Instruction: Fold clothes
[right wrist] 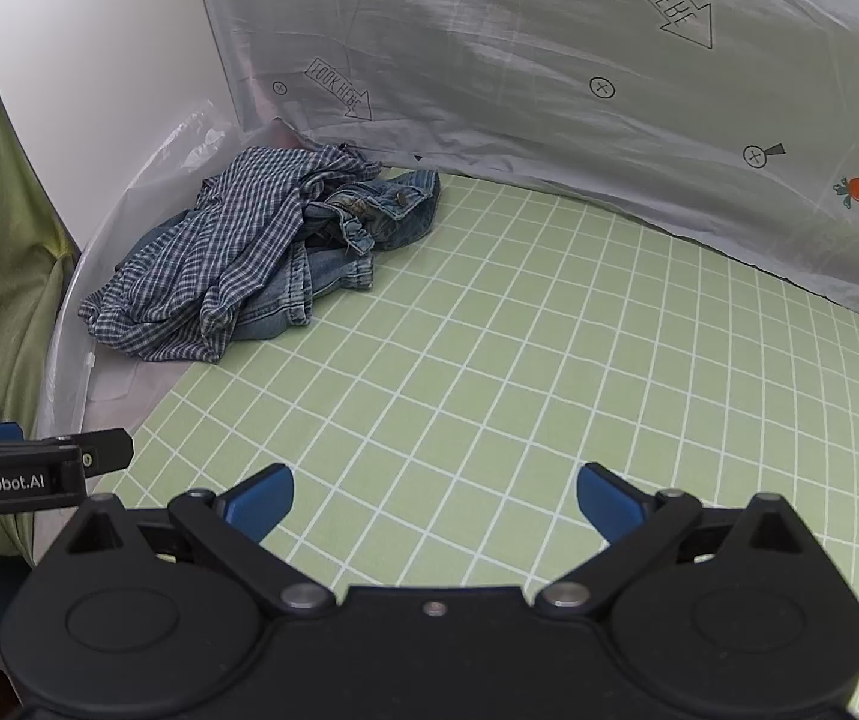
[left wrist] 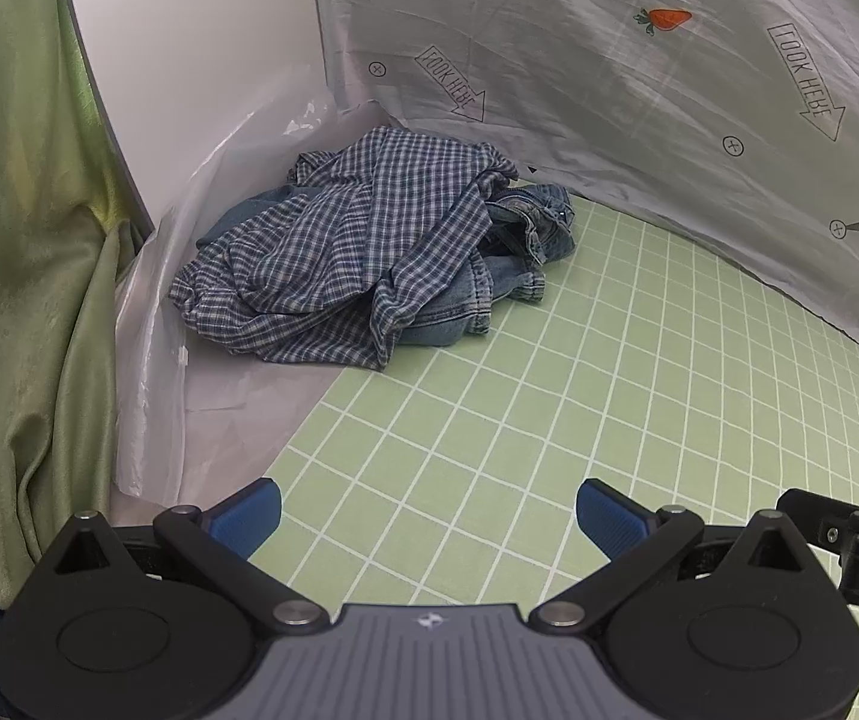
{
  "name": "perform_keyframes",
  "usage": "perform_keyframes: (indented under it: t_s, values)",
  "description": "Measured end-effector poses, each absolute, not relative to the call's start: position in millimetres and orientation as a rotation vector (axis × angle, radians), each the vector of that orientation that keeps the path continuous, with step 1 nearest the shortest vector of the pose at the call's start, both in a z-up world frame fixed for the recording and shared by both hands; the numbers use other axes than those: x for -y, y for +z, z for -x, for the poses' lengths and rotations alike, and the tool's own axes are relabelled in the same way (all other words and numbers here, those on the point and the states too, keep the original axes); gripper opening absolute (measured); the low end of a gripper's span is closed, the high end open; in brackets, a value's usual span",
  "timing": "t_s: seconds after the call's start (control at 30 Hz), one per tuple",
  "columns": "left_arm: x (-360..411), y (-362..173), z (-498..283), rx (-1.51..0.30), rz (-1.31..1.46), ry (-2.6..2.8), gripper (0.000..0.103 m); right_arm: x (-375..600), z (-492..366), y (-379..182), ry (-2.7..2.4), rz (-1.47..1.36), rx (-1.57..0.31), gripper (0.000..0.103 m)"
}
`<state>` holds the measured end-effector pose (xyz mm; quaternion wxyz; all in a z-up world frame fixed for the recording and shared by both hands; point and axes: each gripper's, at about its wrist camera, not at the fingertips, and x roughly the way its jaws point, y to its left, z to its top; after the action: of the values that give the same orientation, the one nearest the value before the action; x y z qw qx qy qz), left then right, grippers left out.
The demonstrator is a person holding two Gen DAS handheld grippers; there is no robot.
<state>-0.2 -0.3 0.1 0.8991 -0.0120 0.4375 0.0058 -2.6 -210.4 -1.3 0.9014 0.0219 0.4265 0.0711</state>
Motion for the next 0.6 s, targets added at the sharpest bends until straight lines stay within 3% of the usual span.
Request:
perform_keyframes:
  t_s: [0.6]
  values:
    - [-0.7,-2.7,-0.7,-0.918,0.030,0.022,0.103,210.5,3.6,-2.6,0.144,-0.039,-0.882,0.102]
